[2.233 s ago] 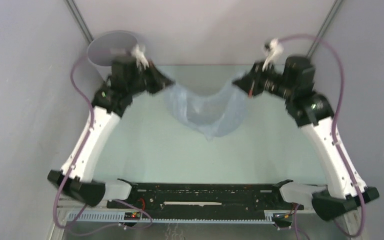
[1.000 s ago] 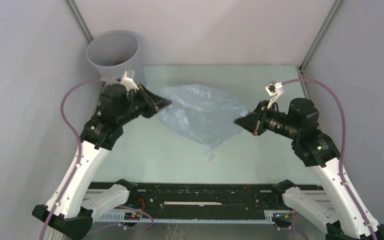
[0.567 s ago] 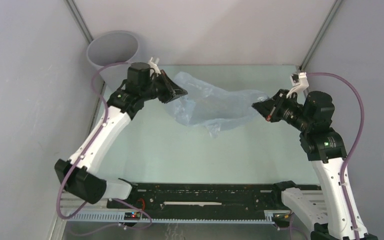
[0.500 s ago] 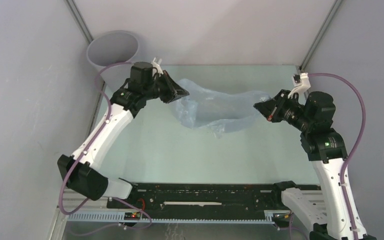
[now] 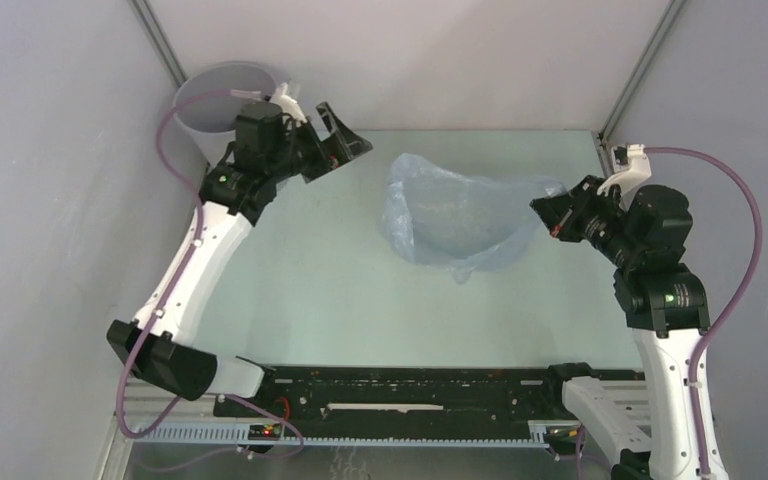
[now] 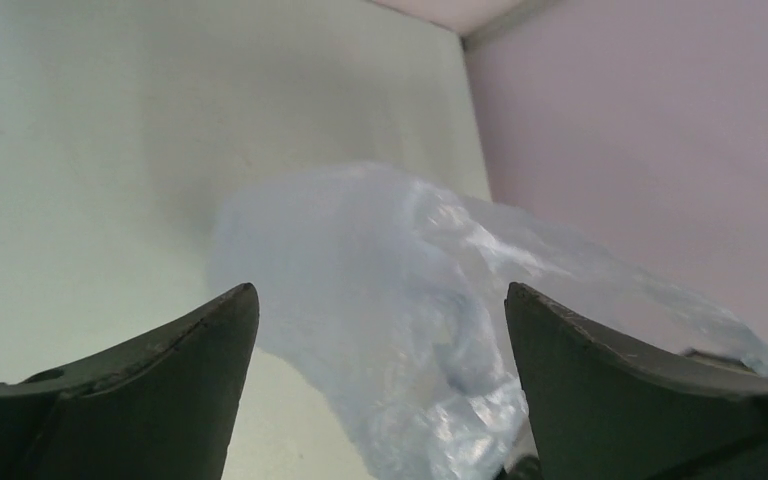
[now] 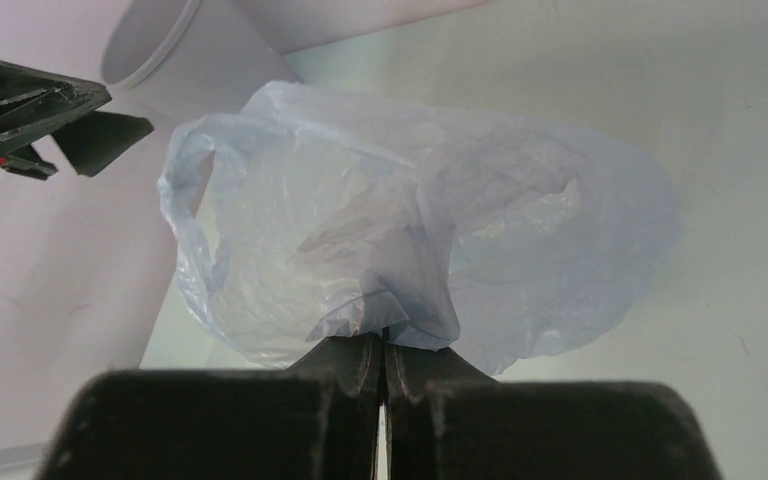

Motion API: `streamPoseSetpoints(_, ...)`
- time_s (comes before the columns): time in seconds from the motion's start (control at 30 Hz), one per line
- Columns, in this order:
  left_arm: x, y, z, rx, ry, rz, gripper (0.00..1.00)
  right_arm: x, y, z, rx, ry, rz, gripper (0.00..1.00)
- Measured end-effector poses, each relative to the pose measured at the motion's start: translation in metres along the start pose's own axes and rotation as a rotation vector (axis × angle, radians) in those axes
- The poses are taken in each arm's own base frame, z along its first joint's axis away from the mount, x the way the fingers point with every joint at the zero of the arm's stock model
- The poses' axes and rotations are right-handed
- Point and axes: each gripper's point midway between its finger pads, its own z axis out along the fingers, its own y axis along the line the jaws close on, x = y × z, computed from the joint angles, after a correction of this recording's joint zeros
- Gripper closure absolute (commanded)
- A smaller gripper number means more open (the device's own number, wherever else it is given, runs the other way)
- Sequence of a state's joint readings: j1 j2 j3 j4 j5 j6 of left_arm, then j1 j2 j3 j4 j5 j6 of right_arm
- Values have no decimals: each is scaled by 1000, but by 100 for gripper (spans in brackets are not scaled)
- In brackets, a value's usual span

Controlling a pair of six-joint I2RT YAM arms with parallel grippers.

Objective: Put the trash bags into the trash bin

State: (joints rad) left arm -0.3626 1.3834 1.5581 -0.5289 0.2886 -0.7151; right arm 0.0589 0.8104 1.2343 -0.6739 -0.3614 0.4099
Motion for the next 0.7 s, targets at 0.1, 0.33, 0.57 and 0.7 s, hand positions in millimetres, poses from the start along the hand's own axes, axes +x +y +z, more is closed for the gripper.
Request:
streamPoseSetpoints(0.1, -23, 23, -12, -95, -92, -5, 2, -9, -1, 1, 20, -17, -14, 100)
streamPoseSetpoints(0.33, -95, 73, -66, -309, -370, -5, 4, -10, -1, 5, 43, -4, -56, 100)
streamPoseSetpoints(0.57, -147, 114, -83, -457, -507, -71, 7, -1, -5, 10, 57, 35, -58, 100)
streamPoseSetpoints(0.7, -158, 161, -87, -521, -533, -262, 12, 0, -6, 12, 59, 43, -56, 100)
